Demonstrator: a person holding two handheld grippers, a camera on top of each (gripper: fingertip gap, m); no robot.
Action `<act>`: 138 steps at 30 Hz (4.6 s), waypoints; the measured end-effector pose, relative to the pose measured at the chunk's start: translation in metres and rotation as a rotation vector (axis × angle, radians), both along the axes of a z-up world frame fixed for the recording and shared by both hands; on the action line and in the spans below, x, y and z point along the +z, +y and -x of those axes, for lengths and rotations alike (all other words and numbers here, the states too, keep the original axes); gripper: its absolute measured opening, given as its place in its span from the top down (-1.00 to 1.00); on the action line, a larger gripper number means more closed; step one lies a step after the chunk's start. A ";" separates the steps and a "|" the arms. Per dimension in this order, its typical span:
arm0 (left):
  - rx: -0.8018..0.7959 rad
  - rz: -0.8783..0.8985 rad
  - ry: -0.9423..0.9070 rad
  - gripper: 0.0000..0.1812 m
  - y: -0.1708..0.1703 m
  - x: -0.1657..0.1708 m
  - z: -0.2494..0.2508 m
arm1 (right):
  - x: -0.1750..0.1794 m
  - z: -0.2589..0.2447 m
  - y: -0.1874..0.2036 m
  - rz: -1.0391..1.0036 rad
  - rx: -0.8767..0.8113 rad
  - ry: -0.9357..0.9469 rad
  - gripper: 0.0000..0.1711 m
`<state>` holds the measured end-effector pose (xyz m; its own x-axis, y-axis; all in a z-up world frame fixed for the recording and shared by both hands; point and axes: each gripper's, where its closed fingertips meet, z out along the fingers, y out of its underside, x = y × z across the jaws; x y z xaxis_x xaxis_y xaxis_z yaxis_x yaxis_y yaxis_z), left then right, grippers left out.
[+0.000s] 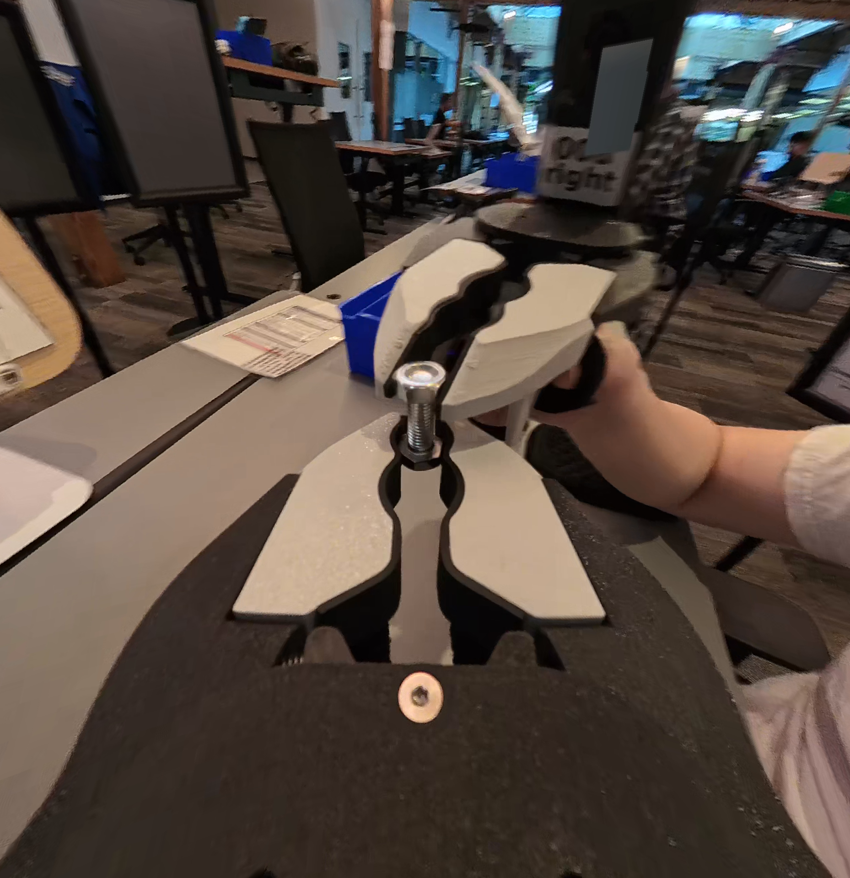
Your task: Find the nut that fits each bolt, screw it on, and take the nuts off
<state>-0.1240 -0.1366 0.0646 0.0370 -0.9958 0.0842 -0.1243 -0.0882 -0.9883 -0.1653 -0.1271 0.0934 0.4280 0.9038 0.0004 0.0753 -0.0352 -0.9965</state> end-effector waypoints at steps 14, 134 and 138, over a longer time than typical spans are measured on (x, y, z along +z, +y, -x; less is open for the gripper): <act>-0.841 0.290 -0.084 0.89 -0.124 0.016 0.019 | 0.012 0.001 -0.103 0.049 0.910 0.275 0.84; 0.232 -0.023 -0.100 0.89 0.034 0.005 0.011 | 0.026 -0.018 0.009 -0.152 -0.275 0.130 0.52; 0.298 -0.072 -0.067 0.89 0.036 -0.003 0.008 | 0.013 -0.013 0.018 -0.115 -0.365 0.134 0.56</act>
<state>-0.1320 -0.1001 0.0617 0.3245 -0.9455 0.0260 -0.0378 -0.0404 -0.9985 -0.1525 -0.1087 0.1065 0.7239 0.6897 0.0147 -0.0528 0.0767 -0.9957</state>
